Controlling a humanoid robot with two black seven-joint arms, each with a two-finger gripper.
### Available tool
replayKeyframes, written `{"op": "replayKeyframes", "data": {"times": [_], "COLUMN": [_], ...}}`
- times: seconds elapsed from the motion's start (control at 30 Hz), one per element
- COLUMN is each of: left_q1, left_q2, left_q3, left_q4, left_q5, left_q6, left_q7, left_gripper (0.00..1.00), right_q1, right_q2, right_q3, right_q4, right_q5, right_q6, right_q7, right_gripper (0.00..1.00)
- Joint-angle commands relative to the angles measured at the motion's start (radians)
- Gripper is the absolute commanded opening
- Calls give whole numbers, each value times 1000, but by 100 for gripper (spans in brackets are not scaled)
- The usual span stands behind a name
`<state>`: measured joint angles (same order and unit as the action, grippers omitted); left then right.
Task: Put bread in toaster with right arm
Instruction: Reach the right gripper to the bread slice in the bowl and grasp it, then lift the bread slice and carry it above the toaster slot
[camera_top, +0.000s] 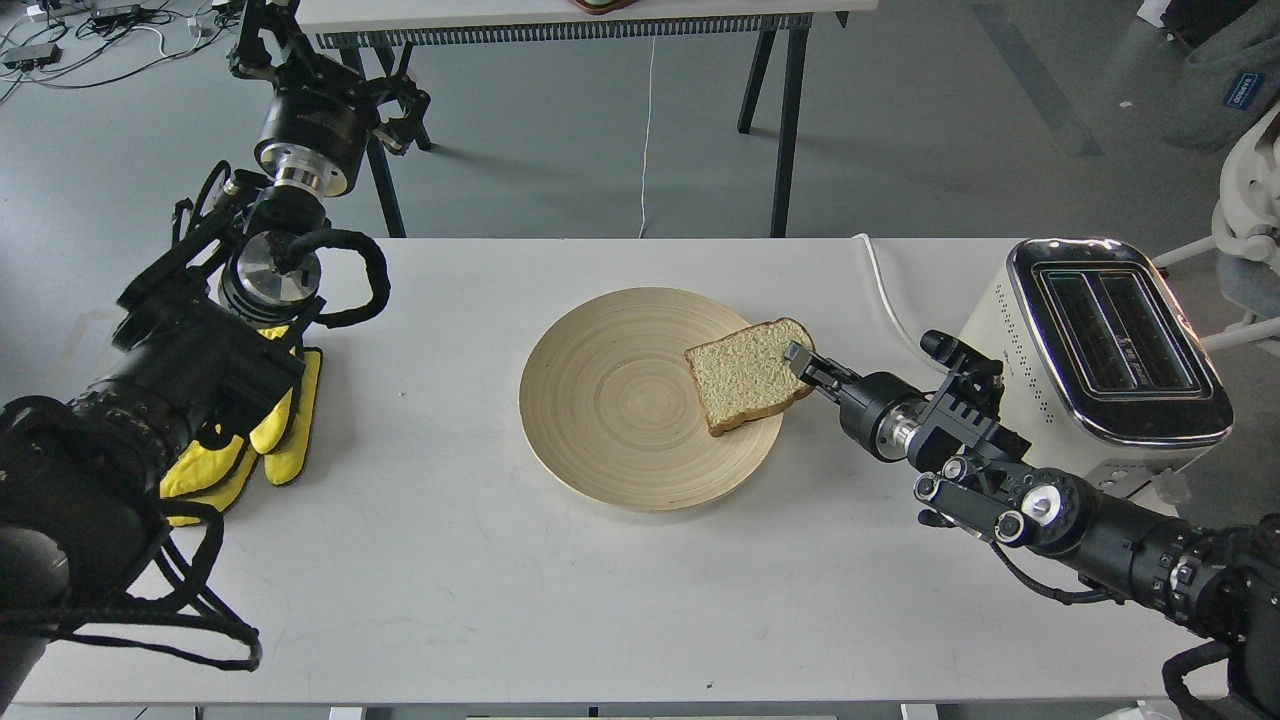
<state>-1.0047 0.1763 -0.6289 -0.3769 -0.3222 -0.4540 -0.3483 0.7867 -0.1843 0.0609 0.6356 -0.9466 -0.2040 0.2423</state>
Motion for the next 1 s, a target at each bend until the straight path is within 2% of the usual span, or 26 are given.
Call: {"op": "replayKeyframes", "data": {"times": [0.0,0.13,0.33,0.77,0.97], "left_q1": [0,0,0,0,0], "left_q2": [0,-1,-1,-1,-1], "left_q3": [0,0,0,0,0], "left_q4": [0,1,0,0,-2], "left_q5": [0,0,0,0,0], "left_q6": [0,1,0,0,0], "left_q7": [0,0,0,0,0], "left_gripper": [100,100,100,100,100], "right_q1": [9,38,106,275,279], "right_q2": [-3,-35,-202,-728,-989], "right_q3": [0,7,5,5,7], "right_q4": [15,73,248,605,771], "right_q5": [3,5,-1,-139,-279], "right_q6": [-2,-5,-5,-5,-2], "right_q7": [0,-1,-41,-49,-93], "right_gripper": [5,5,5,5,5]}}
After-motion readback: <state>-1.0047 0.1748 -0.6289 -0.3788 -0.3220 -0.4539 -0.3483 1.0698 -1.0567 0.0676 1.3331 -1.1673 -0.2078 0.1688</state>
